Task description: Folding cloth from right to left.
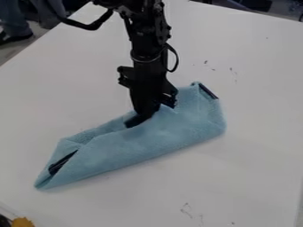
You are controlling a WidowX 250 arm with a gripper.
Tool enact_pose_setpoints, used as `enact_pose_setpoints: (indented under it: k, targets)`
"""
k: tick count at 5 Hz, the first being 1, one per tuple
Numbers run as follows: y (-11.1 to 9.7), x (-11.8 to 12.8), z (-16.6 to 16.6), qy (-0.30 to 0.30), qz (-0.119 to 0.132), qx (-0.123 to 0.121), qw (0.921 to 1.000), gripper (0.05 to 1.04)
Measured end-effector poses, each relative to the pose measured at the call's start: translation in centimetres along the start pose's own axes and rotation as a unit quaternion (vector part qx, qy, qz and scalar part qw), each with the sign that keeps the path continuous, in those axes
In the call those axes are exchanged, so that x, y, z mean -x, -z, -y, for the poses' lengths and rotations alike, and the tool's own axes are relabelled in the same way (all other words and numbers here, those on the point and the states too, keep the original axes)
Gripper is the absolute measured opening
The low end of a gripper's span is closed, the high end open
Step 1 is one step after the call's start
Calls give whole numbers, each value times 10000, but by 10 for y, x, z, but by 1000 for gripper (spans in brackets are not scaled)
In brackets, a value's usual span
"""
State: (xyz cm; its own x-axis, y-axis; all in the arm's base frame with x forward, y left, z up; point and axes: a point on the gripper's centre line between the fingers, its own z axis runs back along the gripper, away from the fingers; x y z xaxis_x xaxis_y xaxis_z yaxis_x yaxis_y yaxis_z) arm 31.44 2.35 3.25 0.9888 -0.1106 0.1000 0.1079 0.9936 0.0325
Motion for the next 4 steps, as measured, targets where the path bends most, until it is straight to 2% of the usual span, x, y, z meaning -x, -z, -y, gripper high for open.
enact_pose_setpoints:
  k: [1, 2, 3, 4]
  targets:
    - [0, 0, 0, -11, -13, 13, 10000, 77]
    - [-4, 4, 0, 5, -107, -39, 9999, 55]
    - [-30, 1, 8, 166, 71, -234, 9996, 54]
    - [-52, 9, 20, 264, 131, -427, 9987, 54]
